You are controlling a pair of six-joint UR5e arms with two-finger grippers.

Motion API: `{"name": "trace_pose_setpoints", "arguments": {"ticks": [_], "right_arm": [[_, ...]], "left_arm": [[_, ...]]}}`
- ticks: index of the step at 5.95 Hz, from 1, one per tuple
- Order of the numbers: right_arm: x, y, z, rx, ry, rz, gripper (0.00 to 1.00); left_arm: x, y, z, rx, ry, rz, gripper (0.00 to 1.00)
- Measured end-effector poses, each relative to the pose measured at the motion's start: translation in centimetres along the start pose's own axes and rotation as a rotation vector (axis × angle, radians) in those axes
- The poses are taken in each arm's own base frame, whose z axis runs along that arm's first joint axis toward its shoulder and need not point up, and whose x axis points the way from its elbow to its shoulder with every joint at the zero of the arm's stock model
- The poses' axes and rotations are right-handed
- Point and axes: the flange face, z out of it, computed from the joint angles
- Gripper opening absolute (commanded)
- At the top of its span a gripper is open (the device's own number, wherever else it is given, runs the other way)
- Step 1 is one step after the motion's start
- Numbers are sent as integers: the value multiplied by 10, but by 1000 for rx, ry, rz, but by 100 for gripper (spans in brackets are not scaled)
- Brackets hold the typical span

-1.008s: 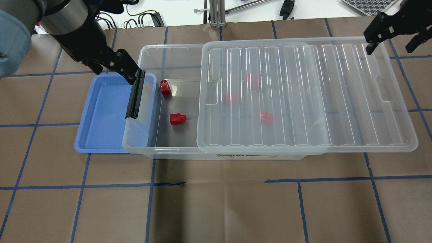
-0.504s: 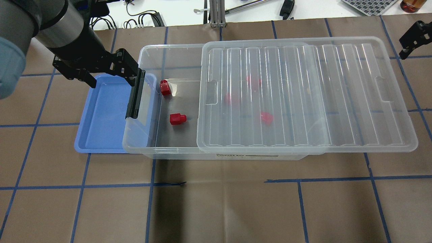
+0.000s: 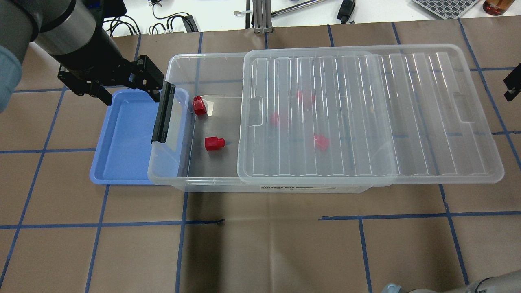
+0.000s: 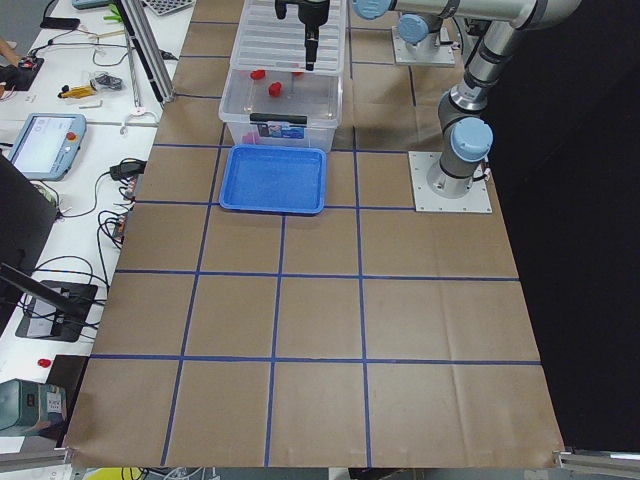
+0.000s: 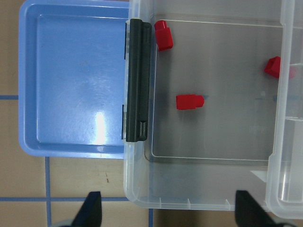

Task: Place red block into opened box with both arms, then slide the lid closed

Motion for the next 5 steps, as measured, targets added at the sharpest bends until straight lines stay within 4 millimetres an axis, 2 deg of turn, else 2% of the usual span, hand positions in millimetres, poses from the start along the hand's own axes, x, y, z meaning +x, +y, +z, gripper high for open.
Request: {"name": "trace_pose_setpoints", "arguments": {"ticks": [3, 5], "right_arm": [[-13, 17, 41, -66, -49, 28, 100], [-20, 23, 40, -60, -59, 66, 100]], "left_arm": [[0, 4, 6, -17, 3, 24, 98], [0, 0, 11, -25, 4, 26, 98]]}}
